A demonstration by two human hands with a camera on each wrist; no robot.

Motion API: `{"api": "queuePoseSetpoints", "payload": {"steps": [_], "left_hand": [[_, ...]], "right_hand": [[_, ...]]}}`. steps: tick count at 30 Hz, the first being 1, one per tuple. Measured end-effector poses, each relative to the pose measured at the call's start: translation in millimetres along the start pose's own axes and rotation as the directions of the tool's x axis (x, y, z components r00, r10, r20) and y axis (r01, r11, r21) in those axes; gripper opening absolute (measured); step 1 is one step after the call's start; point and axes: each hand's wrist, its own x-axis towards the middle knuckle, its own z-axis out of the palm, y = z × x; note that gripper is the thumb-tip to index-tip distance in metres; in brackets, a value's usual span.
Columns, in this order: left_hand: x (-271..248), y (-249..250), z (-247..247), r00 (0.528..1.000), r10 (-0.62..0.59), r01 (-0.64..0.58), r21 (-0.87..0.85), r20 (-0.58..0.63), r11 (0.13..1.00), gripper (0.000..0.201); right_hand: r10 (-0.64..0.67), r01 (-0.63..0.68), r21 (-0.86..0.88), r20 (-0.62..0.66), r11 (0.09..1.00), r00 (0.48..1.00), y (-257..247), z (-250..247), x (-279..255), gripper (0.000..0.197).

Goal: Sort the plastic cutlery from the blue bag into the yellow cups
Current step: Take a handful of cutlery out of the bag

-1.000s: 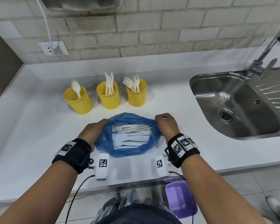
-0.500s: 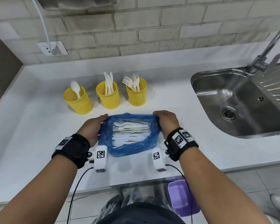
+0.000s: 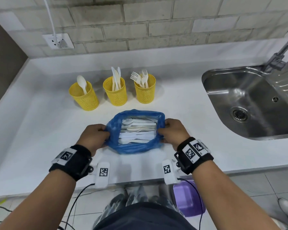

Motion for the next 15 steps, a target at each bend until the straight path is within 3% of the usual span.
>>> {"api": "queuePoseSetpoints", "payload": {"steps": [1,3,4,5,6,8,10,12,15], "left_hand": [[1,3,1,0.993,-0.091,0.106,-0.238,0.075,0.965,0.025],[1,12,2,0.945,-0.188,0.318,-0.625,0.267,0.713,0.037],[2,15,3,0.93,-0.193,0.365,-0.735,0.312,0.571,0.04],[5,14,3,0.93,-0.203,0.368,-0.787,0.307,0.495,0.041],[6,14,3,0.936,-0.203,0.352,-0.803,0.289,0.482,0.039],[6,4,2,0.959,-0.196,0.282,-0.714,0.203,0.641,0.032],[5,-13,-3,0.985,-0.128,0.172,-0.575,0.117,0.8,0.028],[0,-26,-10,0.989,-0.142,0.14,-0.455,0.03,0.879,0.038],[-14,-36,-12,0.972,-0.234,0.226,-0.319,0.015,0.92,0.039]], "right_hand": [[0.074,-0.074,0.176,0.007,0.982,0.997,1,2,-1,0.011],[0.202,-0.217,0.495,0.085,0.841,0.976,8,5,-3,0.031],[0.237,-0.266,0.583,0.128,0.768,0.963,11,4,-6,0.037],[0.261,-0.295,0.604,0.145,0.741,0.954,12,3,-10,0.041],[0.27,-0.294,0.586,0.13,0.755,0.954,14,2,-12,0.043],[0.214,-0.198,0.383,0.001,0.902,0.977,17,-1,-12,0.038],[0.086,-0.07,0.122,-0.136,0.99,0.987,16,-3,-10,0.027],[-0.009,0.007,-0.009,-0.202,1.0,0.979,11,-5,-8,0.024],[-0.202,0.163,-0.193,-0.207,0.968,0.957,-5,-4,-5,0.028]]}}
